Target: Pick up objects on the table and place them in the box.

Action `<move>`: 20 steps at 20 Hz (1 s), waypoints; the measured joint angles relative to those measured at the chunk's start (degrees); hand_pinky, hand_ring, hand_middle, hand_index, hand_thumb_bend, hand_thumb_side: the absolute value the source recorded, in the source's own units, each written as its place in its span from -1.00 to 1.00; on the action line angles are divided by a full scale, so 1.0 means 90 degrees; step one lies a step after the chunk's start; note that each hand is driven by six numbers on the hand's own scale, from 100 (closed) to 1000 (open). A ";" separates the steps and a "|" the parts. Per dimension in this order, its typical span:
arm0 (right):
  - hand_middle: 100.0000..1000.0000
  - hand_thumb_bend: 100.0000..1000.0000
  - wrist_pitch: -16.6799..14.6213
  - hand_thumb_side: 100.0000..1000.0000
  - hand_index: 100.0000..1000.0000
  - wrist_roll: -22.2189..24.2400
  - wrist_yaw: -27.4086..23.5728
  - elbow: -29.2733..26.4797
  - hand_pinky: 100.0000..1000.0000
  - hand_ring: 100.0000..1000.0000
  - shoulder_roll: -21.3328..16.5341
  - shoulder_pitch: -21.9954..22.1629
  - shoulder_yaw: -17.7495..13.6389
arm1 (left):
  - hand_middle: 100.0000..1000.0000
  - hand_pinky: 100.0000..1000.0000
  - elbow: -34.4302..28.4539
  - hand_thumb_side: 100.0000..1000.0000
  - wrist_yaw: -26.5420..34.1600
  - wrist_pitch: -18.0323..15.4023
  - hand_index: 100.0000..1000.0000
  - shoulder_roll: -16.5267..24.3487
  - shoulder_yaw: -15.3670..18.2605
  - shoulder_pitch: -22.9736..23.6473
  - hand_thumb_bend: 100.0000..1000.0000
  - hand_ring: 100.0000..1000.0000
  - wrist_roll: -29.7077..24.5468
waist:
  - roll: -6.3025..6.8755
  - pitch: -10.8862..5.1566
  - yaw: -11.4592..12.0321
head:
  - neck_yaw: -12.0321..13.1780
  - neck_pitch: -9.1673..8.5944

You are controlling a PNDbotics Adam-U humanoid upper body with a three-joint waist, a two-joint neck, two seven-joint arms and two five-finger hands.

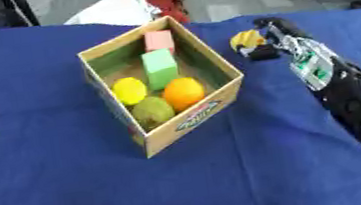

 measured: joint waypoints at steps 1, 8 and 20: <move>0.74 -0.56 0.0031 -0.06 0.91 -0.0031 0.0000 0.0031 0.38 0.57 -0.0015 -0.0023 -0.0014 | 0.20 0.37 -0.0012 -0.14 0.0000 -0.0005 0.51 0.0000 0.0000 -0.0020 -0.62 0.12 -0.0006 | 0.0000 0.0013 0.0034 | -0.0001 -0.0025; 0.62 -0.62 0.0481 -0.18 0.82 -0.0314 -0.0018 0.0342 0.33 0.50 -0.0081 -0.0088 -0.0143 | 0.20 0.37 -0.0126 -0.14 0.0000 -0.0016 0.51 0.0002 -0.0001 -0.0071 -0.63 0.12 -0.0033 | 0.0000 0.0082 0.0161 | -0.0054 -0.0136; -0.55 -1.00 0.0878 -1.00 -0.27 -0.1416 -0.0363 0.0371 -0.13 -0.17 -0.0079 0.0076 -0.0199 | 0.20 0.38 -0.0149 -0.13 0.0011 0.0002 0.51 0.0001 0.0001 -0.0048 -0.66 0.11 -0.0047 | 0.0002 0.0081 -0.0145 | -0.0101 -0.0130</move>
